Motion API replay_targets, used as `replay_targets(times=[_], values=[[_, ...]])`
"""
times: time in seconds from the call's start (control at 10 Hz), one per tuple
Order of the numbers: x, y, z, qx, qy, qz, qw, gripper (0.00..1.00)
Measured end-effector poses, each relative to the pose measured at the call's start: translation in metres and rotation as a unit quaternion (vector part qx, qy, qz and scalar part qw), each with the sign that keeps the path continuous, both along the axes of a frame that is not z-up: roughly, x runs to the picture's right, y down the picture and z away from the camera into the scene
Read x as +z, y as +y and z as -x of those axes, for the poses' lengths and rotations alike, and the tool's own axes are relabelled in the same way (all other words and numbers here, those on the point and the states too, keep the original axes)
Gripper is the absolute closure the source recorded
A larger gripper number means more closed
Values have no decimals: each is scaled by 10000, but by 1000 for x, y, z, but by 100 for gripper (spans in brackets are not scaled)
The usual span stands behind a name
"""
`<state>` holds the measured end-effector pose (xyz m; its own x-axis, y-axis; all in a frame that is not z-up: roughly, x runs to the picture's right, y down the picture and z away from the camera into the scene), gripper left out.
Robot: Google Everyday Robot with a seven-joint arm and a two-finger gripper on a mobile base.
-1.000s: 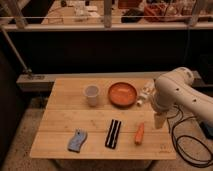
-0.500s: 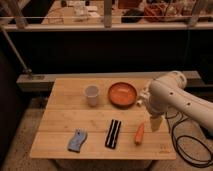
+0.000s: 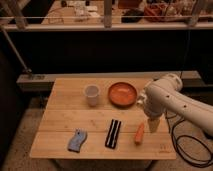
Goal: Place the pepper in the ceramic cup
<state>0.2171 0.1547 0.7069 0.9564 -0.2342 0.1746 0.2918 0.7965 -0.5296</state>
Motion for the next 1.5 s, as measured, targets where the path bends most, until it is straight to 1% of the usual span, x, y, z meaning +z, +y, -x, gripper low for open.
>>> replay_targets(times=[0.2, 0.4, 0.7, 1.0, 1.2, 1.5], values=[[3, 5, 3, -173, -129, 11, 9998, 20], [8, 8, 7, -212, -201, 9, 9996, 20], [23, 22, 15, -396, -434, 46, 9983, 20], [36, 35, 17, -423, -603, 115, 9972, 20], [48, 43, 21, -496, -765, 165, 9957, 20], [59, 52, 20, -555, -924, 232, 9939, 20]])
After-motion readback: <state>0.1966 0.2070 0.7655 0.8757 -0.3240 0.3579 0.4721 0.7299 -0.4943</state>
